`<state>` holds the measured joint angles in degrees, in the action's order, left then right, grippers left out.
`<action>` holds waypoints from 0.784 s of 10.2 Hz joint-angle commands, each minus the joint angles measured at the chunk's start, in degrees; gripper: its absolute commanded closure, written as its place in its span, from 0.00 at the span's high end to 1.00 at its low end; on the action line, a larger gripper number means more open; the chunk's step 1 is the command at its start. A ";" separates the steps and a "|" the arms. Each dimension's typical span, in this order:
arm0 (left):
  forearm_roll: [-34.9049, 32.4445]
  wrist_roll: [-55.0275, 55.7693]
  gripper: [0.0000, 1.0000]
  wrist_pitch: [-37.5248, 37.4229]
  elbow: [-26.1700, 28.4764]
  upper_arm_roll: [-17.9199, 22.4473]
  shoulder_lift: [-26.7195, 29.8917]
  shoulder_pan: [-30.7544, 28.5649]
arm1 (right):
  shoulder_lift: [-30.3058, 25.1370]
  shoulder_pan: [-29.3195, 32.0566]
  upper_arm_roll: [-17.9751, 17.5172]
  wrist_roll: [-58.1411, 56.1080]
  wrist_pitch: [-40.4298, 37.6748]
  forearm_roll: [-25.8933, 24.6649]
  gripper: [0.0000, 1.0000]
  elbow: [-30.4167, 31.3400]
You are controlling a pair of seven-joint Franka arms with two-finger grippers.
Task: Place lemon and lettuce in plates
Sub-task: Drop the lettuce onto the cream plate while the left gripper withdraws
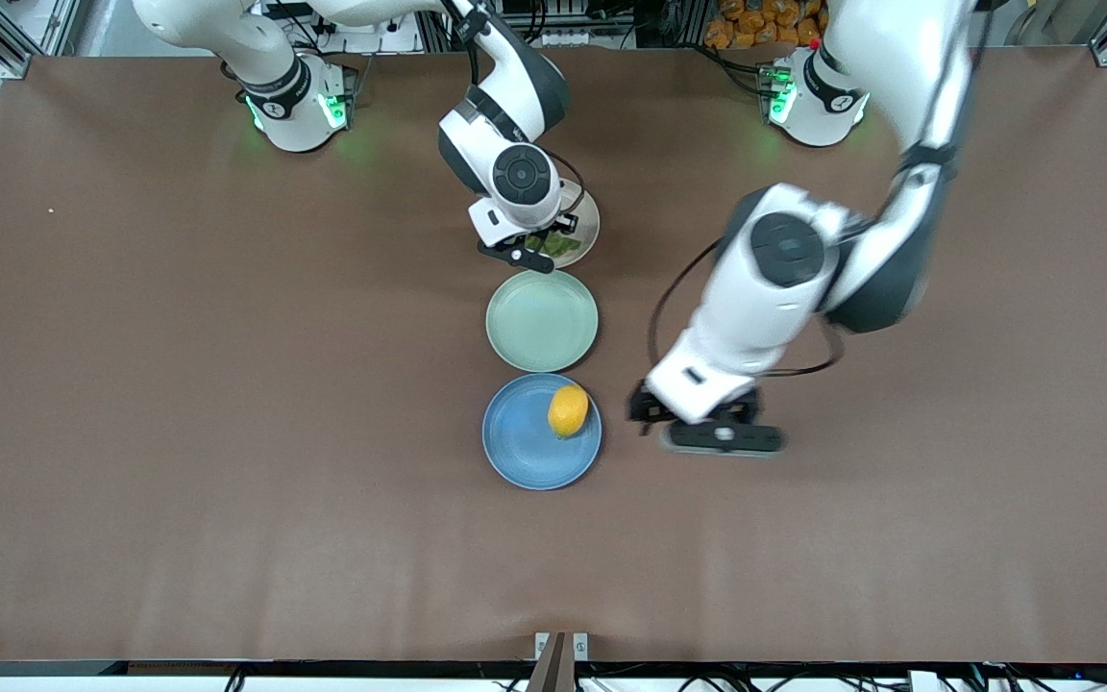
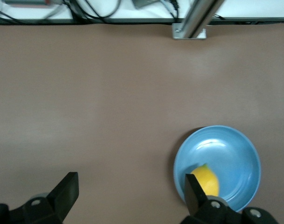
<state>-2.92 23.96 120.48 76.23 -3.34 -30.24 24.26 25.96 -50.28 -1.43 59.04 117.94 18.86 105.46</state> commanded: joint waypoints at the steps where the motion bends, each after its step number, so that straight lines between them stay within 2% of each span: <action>1: 1.50 -6.54 1.00 -8.65 2.17 -1.14 6.84 -5.43 | -3.19 2.80 0.64 -1.47 -1.39 0.13 1.00 -1.65; 4: 5.02 -7.26 1.00 -19.90 2.17 -1.05 12.12 -10.27 | -4.86 10.00 1.34 -2.61 -4.02 -0.57 1.00 -5.08; 5: 4.94 -7.52 1.00 -22.20 2.17 -0.79 13.70 -10.46 | -6.00 12.46 2.30 -4.62 -4.91 -4.41 1.00 -6.04; 6: 4.50 -7.44 1.00 -24.05 2.17 -0.61 15.28 -10.46 | -6.53 15.62 2.83 -8.12 -6.13 -6.71 1.00 -7.62; 8: 4.15 -8.22 1.00 -26.95 2.08 -0.52 17.31 -12.38 | -6.45 23.08 2.93 -18.03 -7.81 -6.91 1.00 -11.84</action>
<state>0.64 17.54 95.27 76.57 -3.66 -15.61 13.70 19.95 -31.82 2.17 47.07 111.99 12.88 96.31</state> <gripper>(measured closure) 0.000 0.000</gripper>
